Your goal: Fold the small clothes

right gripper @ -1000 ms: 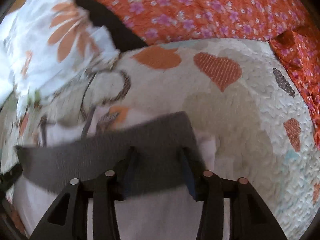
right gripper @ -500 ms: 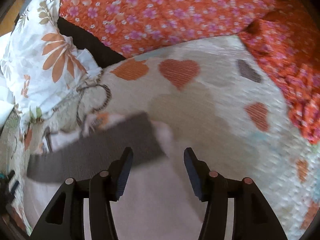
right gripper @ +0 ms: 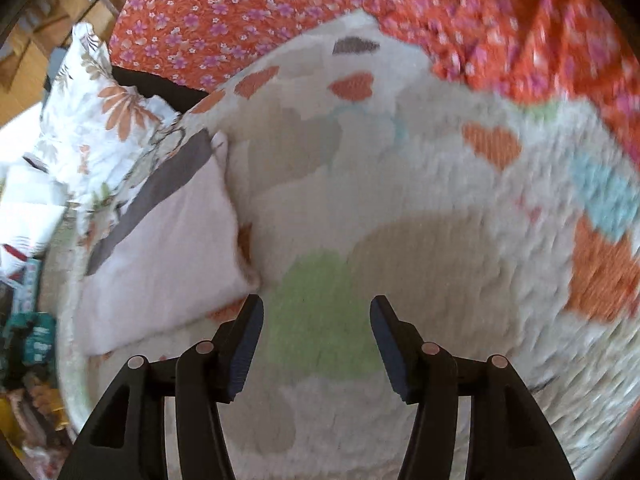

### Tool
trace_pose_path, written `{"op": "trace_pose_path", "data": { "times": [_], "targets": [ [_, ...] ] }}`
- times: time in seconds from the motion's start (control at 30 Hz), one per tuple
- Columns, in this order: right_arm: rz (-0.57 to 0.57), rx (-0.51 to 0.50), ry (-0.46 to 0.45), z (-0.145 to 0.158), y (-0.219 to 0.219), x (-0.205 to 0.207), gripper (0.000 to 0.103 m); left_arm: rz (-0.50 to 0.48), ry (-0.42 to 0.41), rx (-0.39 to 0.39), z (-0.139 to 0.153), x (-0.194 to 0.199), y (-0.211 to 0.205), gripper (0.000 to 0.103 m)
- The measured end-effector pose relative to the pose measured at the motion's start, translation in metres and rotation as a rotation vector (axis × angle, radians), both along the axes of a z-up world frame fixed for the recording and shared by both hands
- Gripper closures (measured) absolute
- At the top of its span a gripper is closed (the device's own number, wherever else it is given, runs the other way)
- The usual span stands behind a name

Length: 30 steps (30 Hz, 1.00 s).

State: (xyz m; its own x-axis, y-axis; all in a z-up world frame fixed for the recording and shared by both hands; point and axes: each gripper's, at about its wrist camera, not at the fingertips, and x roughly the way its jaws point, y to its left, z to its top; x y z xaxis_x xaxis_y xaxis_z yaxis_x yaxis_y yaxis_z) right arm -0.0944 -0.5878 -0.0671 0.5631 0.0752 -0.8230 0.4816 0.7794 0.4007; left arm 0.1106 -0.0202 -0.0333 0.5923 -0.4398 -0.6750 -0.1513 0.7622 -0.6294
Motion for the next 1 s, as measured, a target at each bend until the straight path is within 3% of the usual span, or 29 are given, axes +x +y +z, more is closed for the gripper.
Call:
{"op": "trace_pose_path", "data": {
  "times": [0.07, 0.2, 0.3, 0.4, 0.43, 0.5, 0.7, 0.77, 0.8, 0.83, 0.9, 1.0],
  "targets": [
    [0.023, 0.055, -0.016, -0.010, 0.005, 0.003, 0.043, -0.012, 0.004, 0.015, -0.009, -0.001, -0.005, 0.016],
    [0.067, 0.144, -0.028, -0.031, 0.012, 0.031, 0.042, -0.121, 0.043, 0.121, -0.043, 0.012, -0.027, 0.016],
    [0.025, 0.240, -0.078, -0.038, 0.009, 0.059, 0.028, -0.192, 0.036, 0.205, -0.053, 0.026, -0.042, 0.016],
    [0.088, 0.315, -0.115, -0.044, 0.011, 0.093, 0.028, -0.280, 0.045, 0.233, -0.061, 0.035, -0.058, 0.016],
    [0.115, 0.364, -0.116, -0.050, 0.013, 0.106, 0.028, -0.317, 0.054, 0.238, -0.065, 0.038, -0.065, 0.013],
    [0.146, 0.371, -0.138, -0.052, 0.016, 0.122, 0.028, -0.359, 0.033, 0.283, -0.066, 0.038, -0.077, 0.006],
    [0.218, 0.447, -0.201, -0.058, 0.028, 0.154, 0.028, -0.383, 0.032, 0.218, -0.068, 0.045, -0.089, 0.003],
    [0.219, 0.397, -0.195, -0.054, 0.041, 0.160, 0.034, -0.363, 0.050, 0.195, -0.066, 0.047, -0.092, 0.032],
    [0.226, 0.381, -0.185, -0.053, 0.046, 0.161, 0.050, -0.362, 0.082, 0.214, -0.066, 0.048, -0.096, 0.083],
    [0.218, 0.350, -0.162, -0.052, 0.051, 0.161, 0.076, -0.381, 0.116, 0.216, -0.066, 0.048, -0.100, 0.085],
    [0.200, 0.326, -0.111, -0.052, 0.060, 0.160, 0.082, -0.368, 0.105, 0.236, -0.056, 0.041, -0.101, 0.085],
    [0.172, 0.353, -0.127, -0.046, 0.059, 0.151, 0.085, -0.341, 0.103, 0.172, -0.042, 0.027, -0.091, 0.086]
  ]
}}
